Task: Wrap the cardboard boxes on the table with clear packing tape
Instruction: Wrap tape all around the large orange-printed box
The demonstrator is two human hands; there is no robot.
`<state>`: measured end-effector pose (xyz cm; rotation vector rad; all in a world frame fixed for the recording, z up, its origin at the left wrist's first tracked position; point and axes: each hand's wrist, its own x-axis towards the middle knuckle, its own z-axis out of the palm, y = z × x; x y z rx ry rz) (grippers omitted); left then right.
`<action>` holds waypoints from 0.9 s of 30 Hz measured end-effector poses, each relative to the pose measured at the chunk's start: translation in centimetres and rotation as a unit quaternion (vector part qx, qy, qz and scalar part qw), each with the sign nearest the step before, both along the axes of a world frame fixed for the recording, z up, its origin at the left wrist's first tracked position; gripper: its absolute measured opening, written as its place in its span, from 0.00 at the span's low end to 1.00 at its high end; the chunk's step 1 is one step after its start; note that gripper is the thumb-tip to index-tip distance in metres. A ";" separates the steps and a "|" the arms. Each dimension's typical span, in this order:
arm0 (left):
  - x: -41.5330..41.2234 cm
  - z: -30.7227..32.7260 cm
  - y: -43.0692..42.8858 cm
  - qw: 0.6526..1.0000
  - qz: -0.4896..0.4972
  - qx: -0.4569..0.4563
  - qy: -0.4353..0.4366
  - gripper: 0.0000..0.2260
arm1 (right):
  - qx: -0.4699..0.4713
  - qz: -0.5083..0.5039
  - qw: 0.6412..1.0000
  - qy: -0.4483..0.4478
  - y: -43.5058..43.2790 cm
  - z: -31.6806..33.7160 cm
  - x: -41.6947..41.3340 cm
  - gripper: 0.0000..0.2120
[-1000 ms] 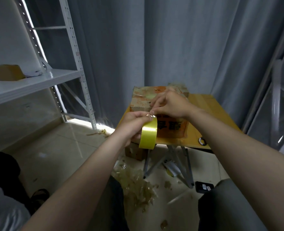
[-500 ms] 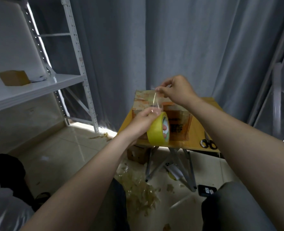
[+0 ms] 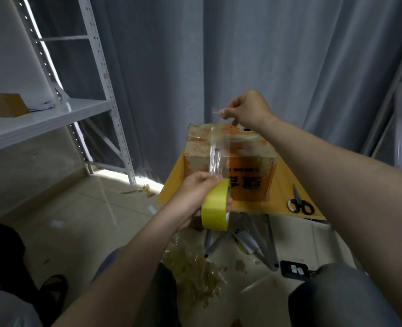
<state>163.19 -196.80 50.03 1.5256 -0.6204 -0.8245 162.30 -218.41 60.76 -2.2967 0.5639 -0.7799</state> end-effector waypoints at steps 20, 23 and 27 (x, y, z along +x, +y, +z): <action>3.1 1.0 -3.1 0.996 -0.016 0.092 0.006 0.15 | 0.063 -0.063 0.992 0.093 -5.4 -5.6 7.9 0.10; 3.3 0.6 -3.3 0.996 -0.014 0.092 0.015 0.15 | 0.056 -0.064 0.990 0.112 -5.4 -6.5 8.1 0.08; 3.7 0.1 -3.6 0.995 -0.017 0.095 0.016 0.14 | -0.061 -0.077 0.983 0.157 -4.9 -7.3 7.4 0.11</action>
